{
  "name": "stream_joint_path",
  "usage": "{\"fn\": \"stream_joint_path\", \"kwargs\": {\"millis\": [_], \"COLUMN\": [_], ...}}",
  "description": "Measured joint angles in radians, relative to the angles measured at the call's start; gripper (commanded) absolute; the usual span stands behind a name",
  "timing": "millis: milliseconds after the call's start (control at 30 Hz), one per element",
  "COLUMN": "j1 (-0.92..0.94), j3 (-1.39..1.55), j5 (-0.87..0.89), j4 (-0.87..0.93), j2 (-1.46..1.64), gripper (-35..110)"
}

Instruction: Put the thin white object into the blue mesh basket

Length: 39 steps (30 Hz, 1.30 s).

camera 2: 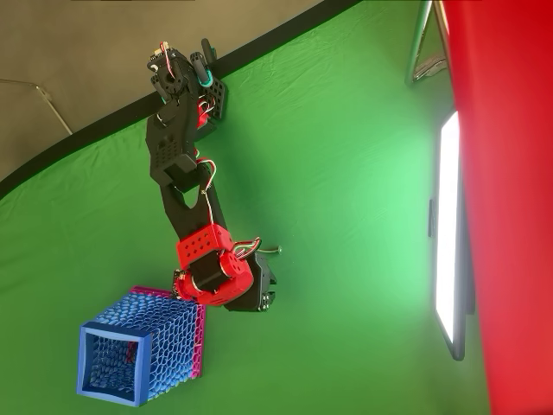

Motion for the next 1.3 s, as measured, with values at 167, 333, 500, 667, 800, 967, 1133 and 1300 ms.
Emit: {"fn": "stream_joint_path", "kwargs": {"millis": [167,333,500,667,800,967,1133,1300], "j1": [0.008,0.008,-0.017,-0.048,-0.058,-0.054,-0.048,-0.018], "j3": [0.195,0.368,0.482,0.552,0.683,0.834,0.902,0.920], "j5": [-0.017,-0.017,-0.015,-0.018,-0.023,-0.038,-0.048,-0.054], "j4": [-0.066,-0.160,-0.212,-0.221,-0.281,-0.364,-0.390,-0.414], "j2": [0.057,0.104,0.137,0.140,0.198,0.279,0.290,0.291], "gripper": [13,13,14,13,13,14,14,14]}}
